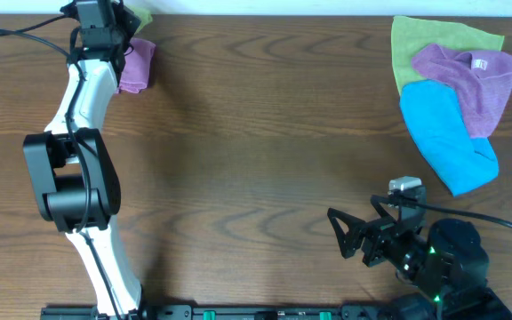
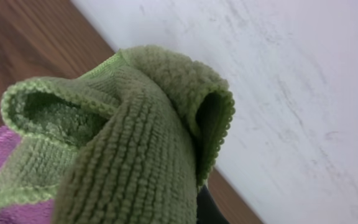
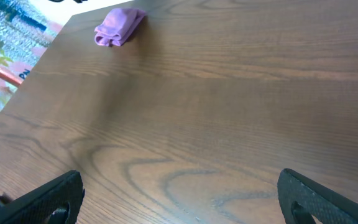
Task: Fold the cloth
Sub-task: 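Lower the green cloth onto the pink cloth and adjust its placement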
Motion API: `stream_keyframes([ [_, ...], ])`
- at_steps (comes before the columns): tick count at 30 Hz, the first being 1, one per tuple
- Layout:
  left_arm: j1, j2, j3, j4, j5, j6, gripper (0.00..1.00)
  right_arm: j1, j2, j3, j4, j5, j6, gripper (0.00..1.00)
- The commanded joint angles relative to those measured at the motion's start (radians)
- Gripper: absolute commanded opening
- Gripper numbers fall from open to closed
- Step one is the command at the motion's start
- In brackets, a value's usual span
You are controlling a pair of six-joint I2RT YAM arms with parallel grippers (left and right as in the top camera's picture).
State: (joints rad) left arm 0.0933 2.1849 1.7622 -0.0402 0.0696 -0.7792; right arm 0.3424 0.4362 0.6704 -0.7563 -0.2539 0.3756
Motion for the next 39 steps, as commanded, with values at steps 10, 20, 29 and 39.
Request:
stream_keyframes([
  [10,0.015,0.020,0.025,-0.077,-0.058,0.051,0.06,-0.010,-0.004,-0.007,0.000,0.003,0.013,0.99],
  [20,0.016,0.056,0.025,-0.161,-0.051,0.051,0.06,-0.010,-0.004,-0.007,0.000,0.003,0.013,0.99],
  [29,0.016,0.056,0.025,-0.278,-0.051,0.050,0.06,-0.010,-0.004,-0.007,0.000,0.003,0.013,0.99],
  [39,0.016,0.056,0.025,-0.410,-0.054,0.050,0.06,-0.010,-0.004,-0.007,0.000,0.003,0.013,0.99],
])
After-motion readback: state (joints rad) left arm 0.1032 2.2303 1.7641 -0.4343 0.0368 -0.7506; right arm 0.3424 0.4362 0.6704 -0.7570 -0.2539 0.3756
